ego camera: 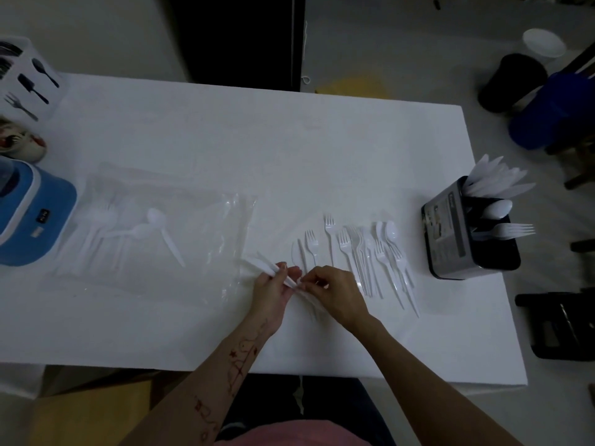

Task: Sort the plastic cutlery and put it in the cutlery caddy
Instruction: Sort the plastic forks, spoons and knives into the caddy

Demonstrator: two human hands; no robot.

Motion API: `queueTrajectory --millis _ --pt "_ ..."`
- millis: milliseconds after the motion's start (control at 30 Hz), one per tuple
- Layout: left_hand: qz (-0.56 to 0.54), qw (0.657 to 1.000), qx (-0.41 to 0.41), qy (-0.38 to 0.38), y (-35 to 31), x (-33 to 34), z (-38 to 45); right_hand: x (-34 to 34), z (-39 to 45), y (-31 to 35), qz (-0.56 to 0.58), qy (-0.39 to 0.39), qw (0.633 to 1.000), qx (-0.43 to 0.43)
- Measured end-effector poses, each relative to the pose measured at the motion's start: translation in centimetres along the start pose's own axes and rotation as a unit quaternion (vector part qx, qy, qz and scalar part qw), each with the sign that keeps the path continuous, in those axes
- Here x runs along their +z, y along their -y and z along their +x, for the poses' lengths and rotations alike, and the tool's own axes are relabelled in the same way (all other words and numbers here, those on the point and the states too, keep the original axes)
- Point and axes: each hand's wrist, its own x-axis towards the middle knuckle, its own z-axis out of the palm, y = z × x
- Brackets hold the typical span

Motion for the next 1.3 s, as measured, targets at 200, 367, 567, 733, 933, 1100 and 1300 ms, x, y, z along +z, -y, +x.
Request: queueTrajectory --millis 200,367,567,733,933,1100,1300 --pt "0.012 0.998 -0.014 -0.060 -0.2 -0.1 0.5 0.6 0.5 -0.1 -0.073 0.008 0.980 0.186" --pt "0.066 0.994 0.003 -0.086 0.0 0.2 0.8 0.7 0.6 0.0 -0.064 0.023 0.976 0.206" --pt "0.040 0.999 -0.006 -0.017 0.0 0.4 -0.2 0.2 -0.1 -0.1 0.014 -0.010 0.995 0.095" --pt "0.001 1.000 -0.010 0.002 -0.3 0.6 -0.1 0.2 -0.7 0.7 0.046 0.065 0.996 0.040" --pt "0.052 0.996 0.032 -0.065 -0.7 -0.8 0.5 0.9 -0.2 0.0 -0.089 0.009 0.983 0.162" --pt "0.083 0.995 0.017 -0.051 -0.4 -1.7 0.3 1.3 0.0 0.3 -0.118 0.059 0.976 0.174" --pt "0.086 0.996 0.000 -0.007 0.0 -1.1 -0.1 -0.3 -0.2 0.4 -0.090 0.026 0.992 0.082"
